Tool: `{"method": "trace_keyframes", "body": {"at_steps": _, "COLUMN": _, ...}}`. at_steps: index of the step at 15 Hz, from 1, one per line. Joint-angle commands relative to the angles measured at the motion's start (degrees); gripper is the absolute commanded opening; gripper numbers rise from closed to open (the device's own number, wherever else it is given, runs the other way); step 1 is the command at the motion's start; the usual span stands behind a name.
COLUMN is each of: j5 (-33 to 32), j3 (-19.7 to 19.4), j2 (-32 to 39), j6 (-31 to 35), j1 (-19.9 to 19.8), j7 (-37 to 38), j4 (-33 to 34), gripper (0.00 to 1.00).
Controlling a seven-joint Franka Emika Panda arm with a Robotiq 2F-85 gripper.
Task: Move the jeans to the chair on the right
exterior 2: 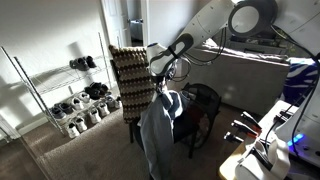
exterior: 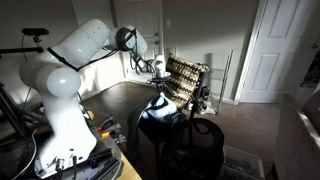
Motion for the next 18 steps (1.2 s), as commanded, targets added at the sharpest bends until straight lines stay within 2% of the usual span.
{"method": "trace_keyframes", "body": {"at_steps": 1, "j5": -6.1, "j3": 0.4, "j2": -9.7, "j6": 6.9, "j1": 0.1, "j7": 6.2, "j4": -13.3, "gripper": 0.03}}
{"method": "trace_keyframes", "body": {"at_steps": 2, "j5": -5.2, "j3": 2.5, "j2": -2.9, "j6": 2.9, "j1": -1.4, "j7": 4.1, "j4": -4.3, "gripper": 0.11}}
{"method": "trace_keyframes", "body": {"at_steps": 5, "j5": -6.2, "j3": 2.5, "j2": -6.1, "j6": 4.8, "j1": -1.3, "j7": 5.6, "j4": -8.9, "gripper": 0.11}}
{"method": "trace_keyframes", "body": {"at_steps": 11, "j5": -6.2, "j3": 2.5, "j2": -6.6, "j6": 5.0, "j1": -1.4, "j7": 5.6, "j4": -9.7, "gripper": 0.11}}
{"method": "trace_keyframes", "body": {"at_steps": 12, "j5": -6.2, "j3": 2.5, "j2": -6.6, "j6": 5.1, "j1": -1.4, "j7": 5.6, "j4": -9.7, "gripper": 0.03}}
{"method": "trace_keyframes", "body": {"at_steps": 13, "j5": -6.0, "j3": 3.0, "j2": -6.5, "j6": 4.2, "j1": -1.2, "j7": 5.5, "j4": -9.4, "gripper": 0.03}}
{"method": "trace_keyframes", "body": {"at_steps": 17, "j5": -4.2, "j3": 6.6, "j2": -14.7, "j6": 8.6, "j1": -3.8, "j7": 4.4, "j4": -19.2, "gripper": 0.03}}
{"method": "trace_keyframes", "body": {"at_steps": 18, "j5": -3.2, "j3": 8.1, "j2": -17.7, "j6": 10.2, "j1": -5.5, "j7": 3.4, "j4": -22.7, "gripper": 0.03}}
